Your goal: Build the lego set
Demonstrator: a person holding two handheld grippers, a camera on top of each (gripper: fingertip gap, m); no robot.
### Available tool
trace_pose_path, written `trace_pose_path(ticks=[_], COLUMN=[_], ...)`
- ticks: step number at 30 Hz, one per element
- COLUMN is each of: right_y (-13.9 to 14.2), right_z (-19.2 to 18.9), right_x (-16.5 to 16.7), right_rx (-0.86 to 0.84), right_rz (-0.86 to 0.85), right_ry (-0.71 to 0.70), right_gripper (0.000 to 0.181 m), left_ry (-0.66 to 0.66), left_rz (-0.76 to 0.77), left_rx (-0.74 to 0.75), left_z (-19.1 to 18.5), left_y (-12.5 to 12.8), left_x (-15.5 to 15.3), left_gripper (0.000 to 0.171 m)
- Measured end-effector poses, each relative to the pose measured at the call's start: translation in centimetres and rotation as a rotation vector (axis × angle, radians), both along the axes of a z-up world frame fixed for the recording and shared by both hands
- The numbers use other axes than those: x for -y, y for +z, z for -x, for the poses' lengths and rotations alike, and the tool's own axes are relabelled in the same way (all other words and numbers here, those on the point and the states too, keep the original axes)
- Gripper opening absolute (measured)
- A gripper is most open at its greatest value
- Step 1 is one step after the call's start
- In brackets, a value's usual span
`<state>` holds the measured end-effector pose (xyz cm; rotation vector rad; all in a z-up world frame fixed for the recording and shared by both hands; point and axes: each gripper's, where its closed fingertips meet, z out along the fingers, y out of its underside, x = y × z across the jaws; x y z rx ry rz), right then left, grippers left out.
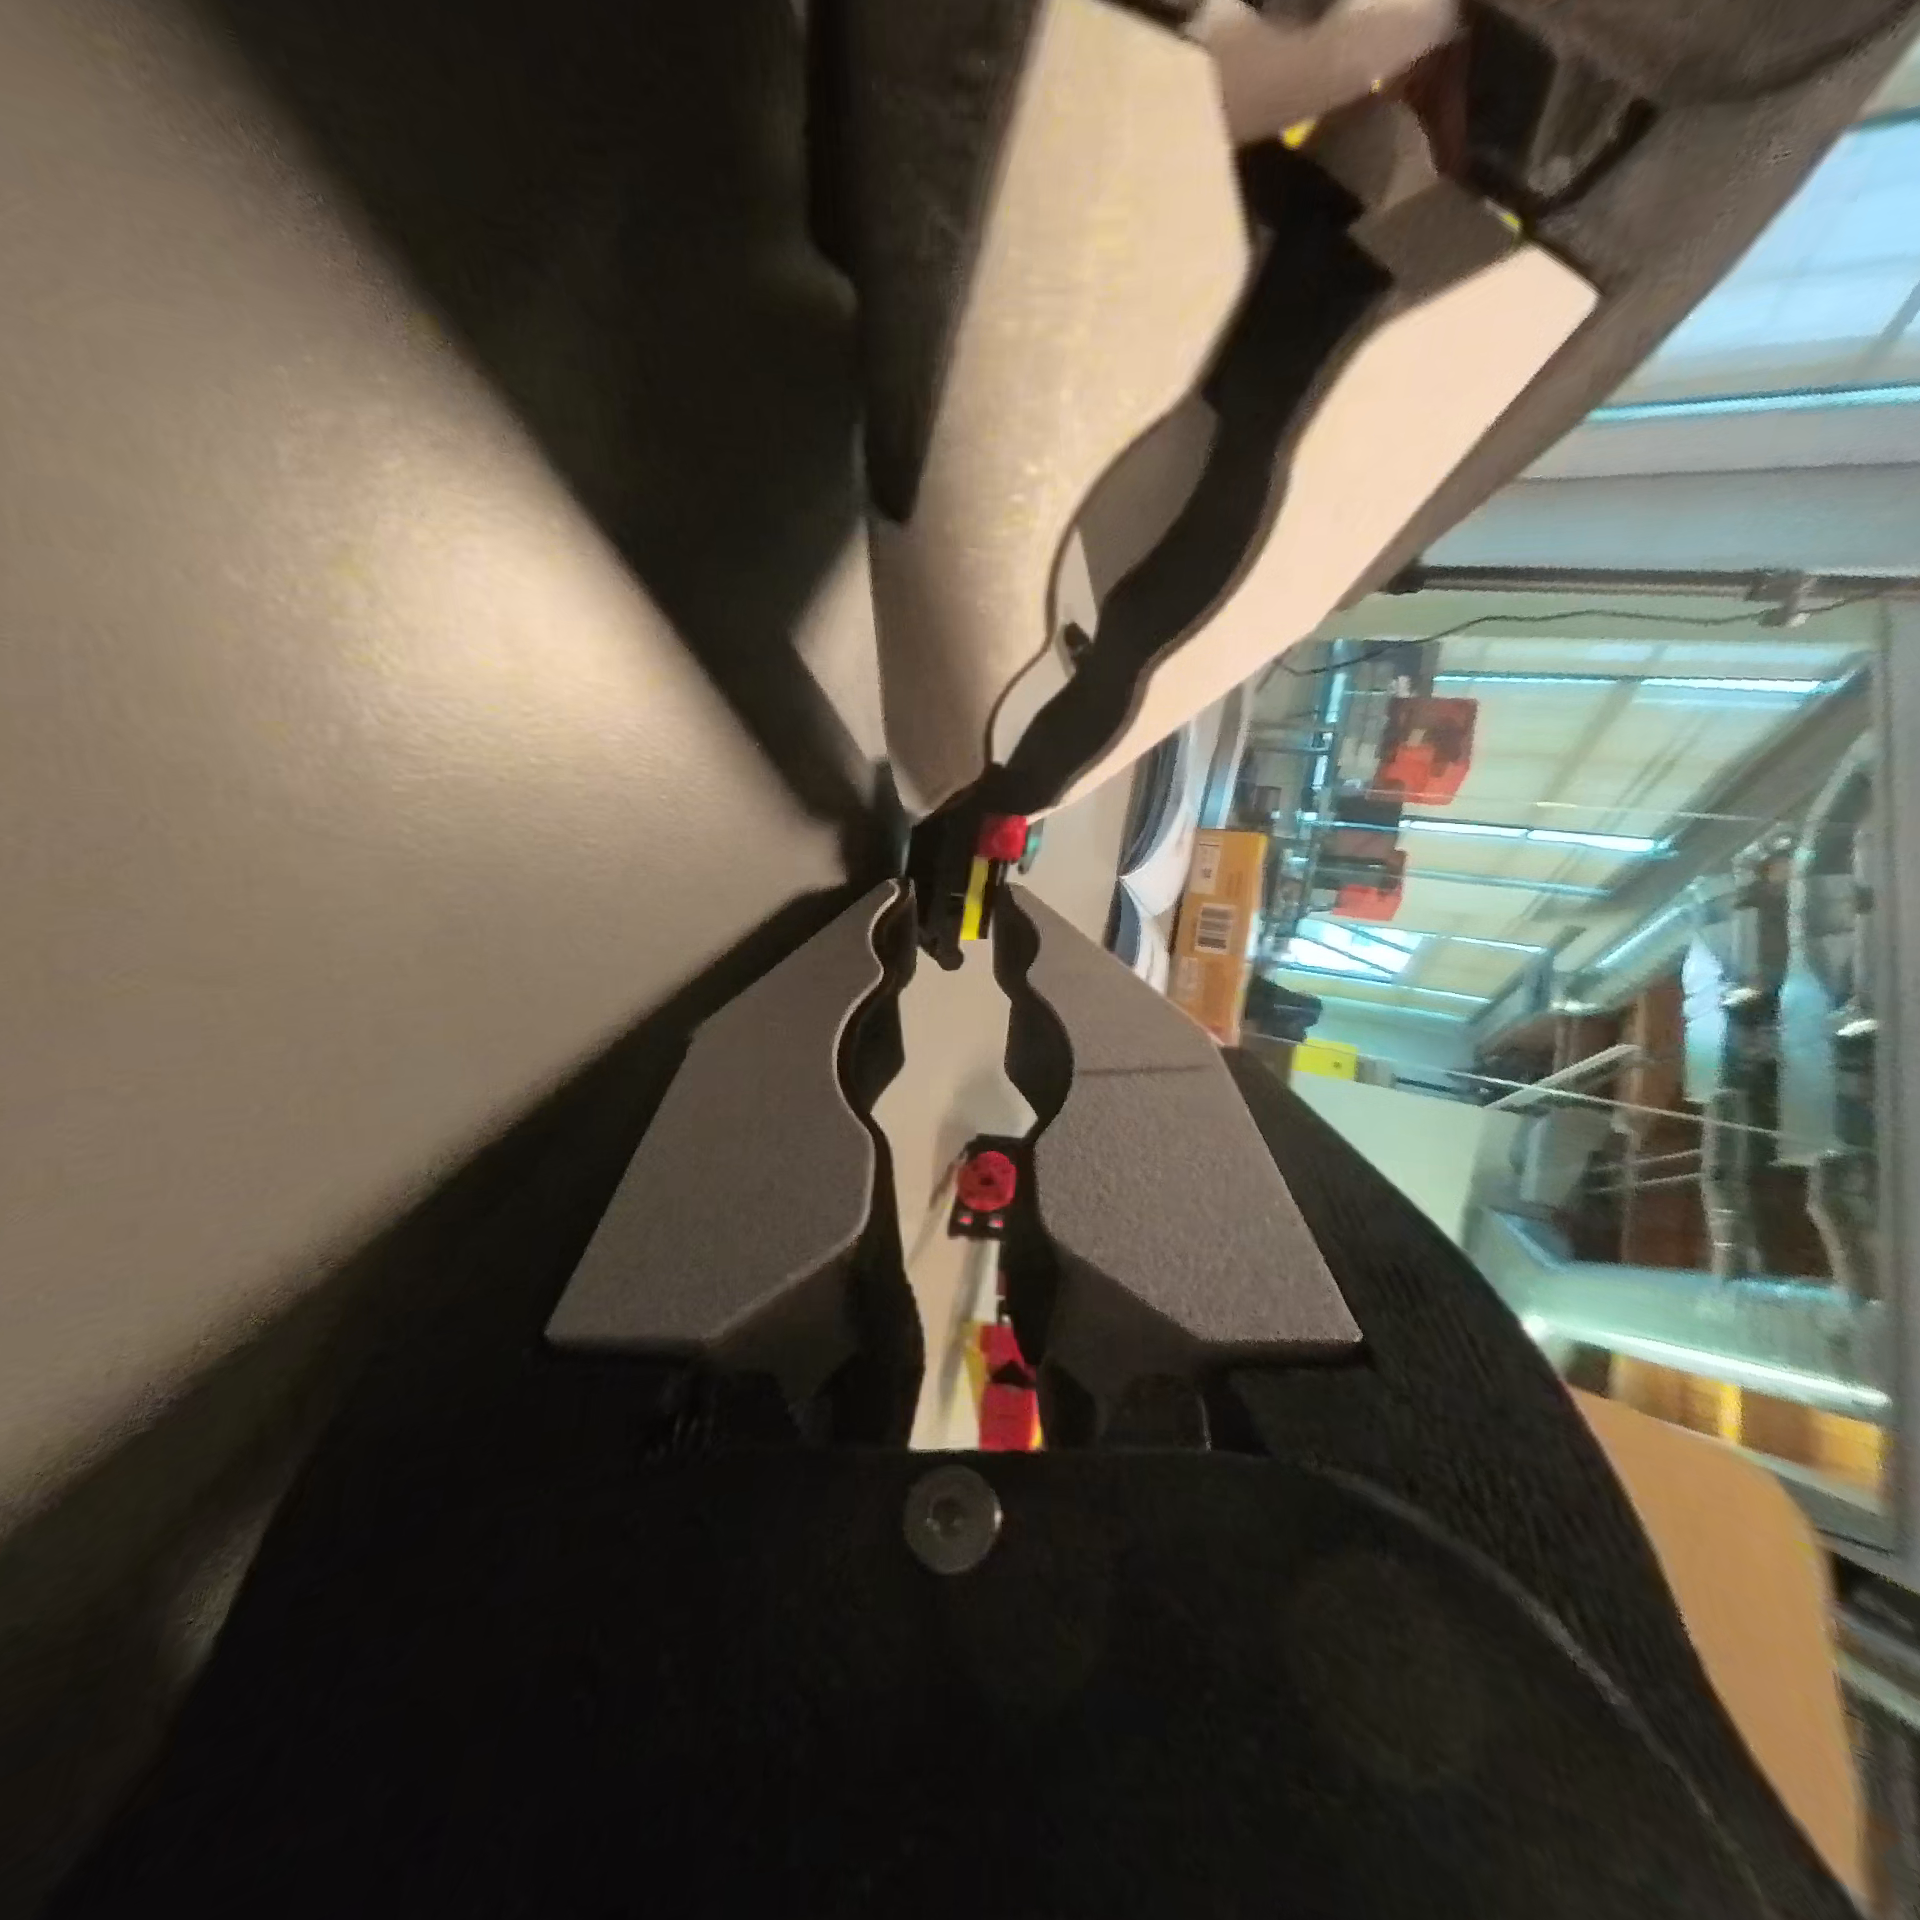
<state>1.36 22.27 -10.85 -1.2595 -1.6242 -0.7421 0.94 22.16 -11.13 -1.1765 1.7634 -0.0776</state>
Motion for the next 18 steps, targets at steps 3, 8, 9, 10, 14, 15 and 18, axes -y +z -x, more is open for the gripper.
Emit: trace_pose_path(ticks=[3, 8, 9, 10, 14, 15, 18], right_y=[0.03, 0.04, 0.04, 0.04, -0.03, -0.04, 0.65], right_z=[0.01, -0.11, -0.12, -0.13, -0.14, -0.24, -0.66], right_x=[0.04, 0.08, 0.09, 0.09, -0.03, -0.16, -0.55], right_rx=[0.047, 0.084, 0.070, 0.043, -0.161, -0.233, -0.356], right_rz=[-0.038, -0.042, -0.025, -0.002, 0.132, 0.171, 0.217], right_ry=[0.001, -0.005, -0.006, -0.009, -0.031, -0.045, -0.058], right_gripper=[0.011, 0.011, 0.011, 0.011, 0.013, 0.014, 0.034], left_ry=[0.002, -0.004, -0.006, -0.009, -0.008, -0.008, -0.025], left_rz=[0.020, -0.005, -0.006, -0.009, 0.001, -0.005, -0.049], left_rx=[0.005, -0.002, -0.001, -0.001, 0.005, 0.005, -0.003], left_z=[0.00, -0.07, -0.08, -0.09, -0.09, -0.12, -0.18], left_y=[-0.01, -0.02, -0.02, -0.02, -0.02, 0.00, 0.06], left_x=[0.00, 0.09, 0.11, 0.13, 0.01, -0.06, 0.02], left_gripper=[0.011, 0.011, 0.011, 0.011, 0.011, 0.011, 0.011])
